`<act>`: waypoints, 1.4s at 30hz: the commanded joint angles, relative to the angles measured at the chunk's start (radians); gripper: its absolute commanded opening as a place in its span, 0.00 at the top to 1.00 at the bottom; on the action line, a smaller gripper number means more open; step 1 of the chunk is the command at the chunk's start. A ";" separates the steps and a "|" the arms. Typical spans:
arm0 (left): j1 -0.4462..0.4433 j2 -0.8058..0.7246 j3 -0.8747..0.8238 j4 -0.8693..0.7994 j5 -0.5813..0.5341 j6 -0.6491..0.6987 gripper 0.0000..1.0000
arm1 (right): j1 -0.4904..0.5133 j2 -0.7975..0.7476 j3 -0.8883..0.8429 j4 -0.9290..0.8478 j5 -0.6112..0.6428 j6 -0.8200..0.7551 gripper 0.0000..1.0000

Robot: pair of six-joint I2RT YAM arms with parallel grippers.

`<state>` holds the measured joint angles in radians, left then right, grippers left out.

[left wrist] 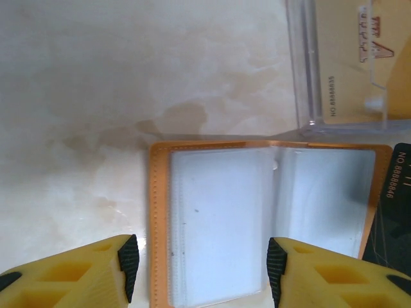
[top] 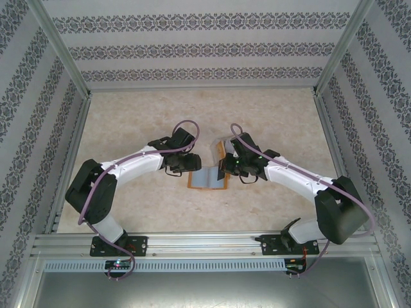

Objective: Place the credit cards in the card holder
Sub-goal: Flip over the card slot in the card holder.

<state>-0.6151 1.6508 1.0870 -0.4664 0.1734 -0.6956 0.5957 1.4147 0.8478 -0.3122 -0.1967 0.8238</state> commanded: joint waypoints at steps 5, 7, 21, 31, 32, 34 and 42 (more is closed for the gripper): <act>0.012 -0.060 -0.049 -0.034 -0.081 -0.065 0.51 | 0.107 0.107 0.095 0.059 -0.018 0.042 1.00; 0.040 -0.078 -0.084 -0.010 -0.063 -0.092 0.54 | 0.129 0.151 0.133 0.063 -0.025 0.047 1.00; 0.107 -0.043 -0.176 0.245 0.215 -0.137 0.88 | 0.163 0.320 0.221 0.080 -0.033 0.100 1.00; 0.118 0.031 -0.208 0.304 0.252 -0.177 1.00 | 0.164 0.314 0.228 0.071 -0.029 0.101 1.00; 0.118 0.037 -0.210 0.302 0.248 -0.177 1.00 | 0.165 0.314 0.229 0.070 -0.029 0.101 1.00; 0.119 0.042 -0.217 0.306 0.243 -0.174 1.00 | 0.164 0.313 0.231 0.069 -0.030 0.099 1.00; 0.120 0.074 -0.255 0.314 0.228 -0.170 1.00 | 0.166 0.327 0.246 0.078 -0.040 0.099 1.00</act>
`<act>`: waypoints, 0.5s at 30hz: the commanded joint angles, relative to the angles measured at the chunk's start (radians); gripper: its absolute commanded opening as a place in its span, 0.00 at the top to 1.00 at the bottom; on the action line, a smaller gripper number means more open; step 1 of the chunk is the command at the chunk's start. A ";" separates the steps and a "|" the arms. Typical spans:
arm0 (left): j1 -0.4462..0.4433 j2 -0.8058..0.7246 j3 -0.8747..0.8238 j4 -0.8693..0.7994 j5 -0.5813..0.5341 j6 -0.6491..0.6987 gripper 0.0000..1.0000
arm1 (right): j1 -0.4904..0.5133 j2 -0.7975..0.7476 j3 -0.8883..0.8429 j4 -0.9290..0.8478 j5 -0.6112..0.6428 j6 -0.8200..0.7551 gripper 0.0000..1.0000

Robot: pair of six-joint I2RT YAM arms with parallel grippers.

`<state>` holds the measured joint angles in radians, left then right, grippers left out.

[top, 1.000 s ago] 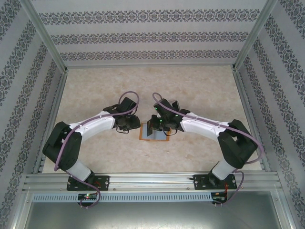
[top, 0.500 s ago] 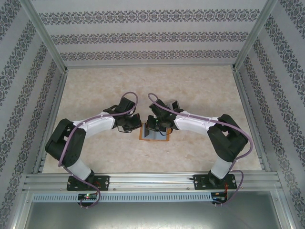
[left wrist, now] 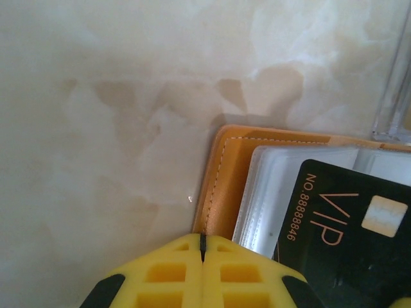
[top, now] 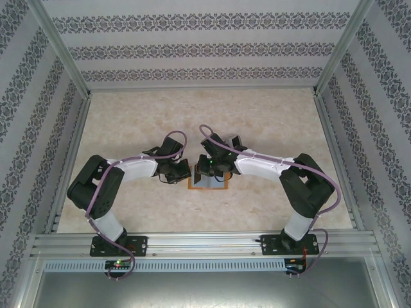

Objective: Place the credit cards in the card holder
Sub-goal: Flip over the card slot in the card holder.

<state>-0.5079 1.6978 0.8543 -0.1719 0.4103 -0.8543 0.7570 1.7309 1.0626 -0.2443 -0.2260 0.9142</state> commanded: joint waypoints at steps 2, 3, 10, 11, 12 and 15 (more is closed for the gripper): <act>0.012 0.031 -0.024 0.017 -0.010 -0.009 1.00 | 0.008 0.021 0.043 0.010 -0.018 0.009 1.00; 0.012 0.033 -0.026 0.016 -0.011 -0.009 1.00 | 0.011 0.026 0.049 0.002 -0.009 0.008 1.00; 0.012 0.036 -0.027 -0.002 -0.027 -0.002 1.00 | 0.012 0.060 0.036 -0.025 0.012 0.009 1.00; 0.012 0.039 -0.026 -0.004 -0.026 0.000 1.00 | 0.010 0.070 0.040 -0.047 0.018 0.006 1.00; 0.011 0.044 -0.025 -0.007 -0.025 0.000 1.00 | 0.013 0.077 0.046 -0.076 0.034 0.001 1.00; 0.013 0.054 -0.023 -0.019 -0.033 0.000 1.00 | 0.017 0.067 0.050 -0.124 0.066 -0.011 1.00</act>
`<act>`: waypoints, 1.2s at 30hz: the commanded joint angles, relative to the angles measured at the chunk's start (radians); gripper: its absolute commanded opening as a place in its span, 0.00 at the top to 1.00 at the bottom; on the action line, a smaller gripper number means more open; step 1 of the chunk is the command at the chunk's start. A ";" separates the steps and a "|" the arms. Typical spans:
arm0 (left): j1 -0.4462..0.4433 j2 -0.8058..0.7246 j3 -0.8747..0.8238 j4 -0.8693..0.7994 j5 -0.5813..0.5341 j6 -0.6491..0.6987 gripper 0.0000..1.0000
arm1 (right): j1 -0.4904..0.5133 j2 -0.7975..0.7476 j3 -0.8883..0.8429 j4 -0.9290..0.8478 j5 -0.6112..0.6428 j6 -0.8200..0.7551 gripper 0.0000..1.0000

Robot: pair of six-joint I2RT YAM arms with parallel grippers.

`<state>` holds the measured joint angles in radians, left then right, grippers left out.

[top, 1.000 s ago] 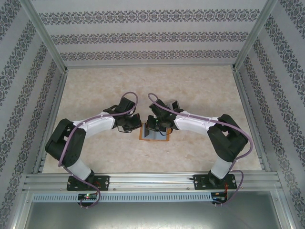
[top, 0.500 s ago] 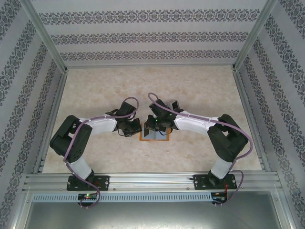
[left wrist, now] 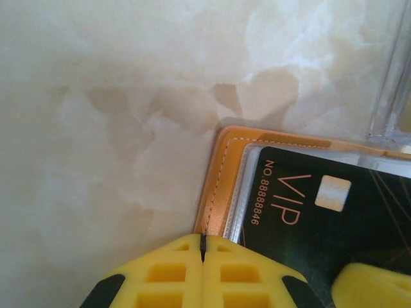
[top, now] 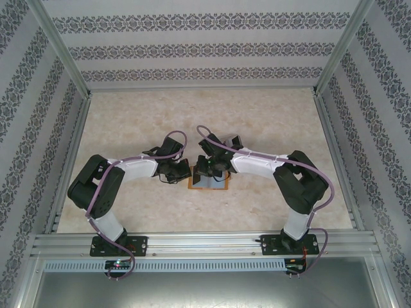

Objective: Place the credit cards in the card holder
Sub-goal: Flip over the card slot in the card holder.

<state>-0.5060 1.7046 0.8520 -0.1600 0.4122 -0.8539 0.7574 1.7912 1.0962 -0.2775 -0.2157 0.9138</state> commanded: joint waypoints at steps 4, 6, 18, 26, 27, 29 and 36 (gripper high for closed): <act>0.009 0.055 -0.028 -0.037 -0.054 -0.004 1.00 | 0.017 -0.023 0.028 -0.170 0.123 -0.035 1.00; 0.011 0.061 -0.031 -0.036 -0.058 -0.005 1.00 | 0.018 -0.028 0.043 -0.231 0.160 -0.053 1.00; 0.011 0.063 -0.042 -0.029 -0.062 -0.001 1.00 | -0.017 -0.139 0.014 -0.381 0.278 -0.112 1.00; 0.010 0.048 -0.042 -0.029 -0.061 0.005 1.00 | -0.070 -0.262 -0.039 -0.464 0.362 -0.133 1.00; 0.010 0.046 -0.041 -0.031 -0.060 0.007 1.00 | -0.070 -0.284 -0.037 -0.453 0.357 -0.136 1.00; 0.011 0.044 -0.042 -0.031 -0.059 0.007 1.00 | -0.064 -0.310 -0.029 -0.398 0.309 -0.144 1.00; 0.010 0.040 -0.037 -0.031 -0.059 0.004 1.00 | 0.020 -0.190 0.051 -0.170 0.113 -0.056 1.00</act>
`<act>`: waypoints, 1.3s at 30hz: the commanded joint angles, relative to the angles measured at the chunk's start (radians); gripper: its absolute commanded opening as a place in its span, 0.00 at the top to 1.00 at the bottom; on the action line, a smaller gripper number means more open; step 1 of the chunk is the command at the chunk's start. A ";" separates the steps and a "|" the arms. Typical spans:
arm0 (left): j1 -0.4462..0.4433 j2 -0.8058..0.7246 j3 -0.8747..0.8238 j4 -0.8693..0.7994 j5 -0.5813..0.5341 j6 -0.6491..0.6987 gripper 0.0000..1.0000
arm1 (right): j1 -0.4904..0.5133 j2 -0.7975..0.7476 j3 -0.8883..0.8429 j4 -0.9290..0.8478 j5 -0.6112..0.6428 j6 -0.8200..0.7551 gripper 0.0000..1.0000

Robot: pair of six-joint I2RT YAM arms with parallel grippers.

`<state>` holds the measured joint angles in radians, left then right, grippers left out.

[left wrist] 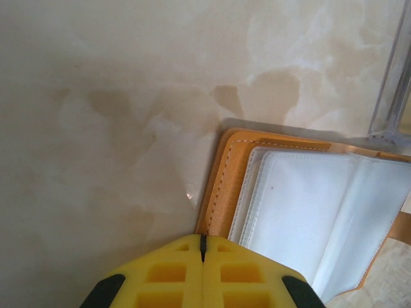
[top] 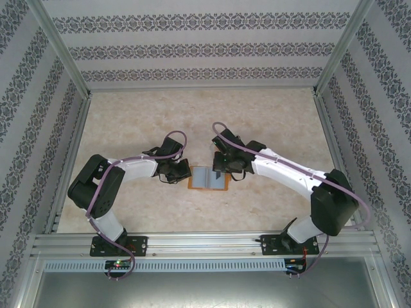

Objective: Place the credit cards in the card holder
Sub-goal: Flip over the card slot in the card holder, then insert the credit card into the card slot.

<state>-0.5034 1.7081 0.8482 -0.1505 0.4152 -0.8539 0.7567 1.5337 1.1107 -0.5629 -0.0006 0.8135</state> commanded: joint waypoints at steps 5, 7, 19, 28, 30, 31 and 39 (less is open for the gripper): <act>0.008 0.025 -0.041 -0.034 -0.061 0.001 1.00 | 0.051 0.176 0.058 0.210 -0.128 0.107 1.00; 0.008 0.025 -0.037 -0.037 -0.061 0.004 1.00 | 0.049 0.226 0.079 0.207 -0.143 0.108 1.00; 0.008 0.034 -0.044 -0.031 -0.066 0.002 1.00 | 0.059 0.261 0.107 -0.029 0.012 0.045 1.00; 0.008 0.050 -0.046 -0.028 -0.066 0.000 1.00 | 0.024 0.157 0.053 -0.164 0.143 -0.003 1.00; 0.007 0.049 -0.045 -0.028 -0.065 0.001 1.00 | 0.006 0.130 0.045 -0.152 0.124 -0.010 1.00; 0.008 0.047 -0.044 -0.028 -0.063 0.002 1.00 | -0.002 0.108 0.029 -0.112 0.097 -0.017 1.00; 0.008 0.038 -0.041 -0.036 -0.059 0.009 1.00 | -0.087 -0.027 -0.198 0.319 -0.208 0.086 1.00</act>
<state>-0.5034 1.7065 0.8436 -0.1444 0.4156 -0.8539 0.6876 1.5299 0.9726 -0.4286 -0.0818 0.8490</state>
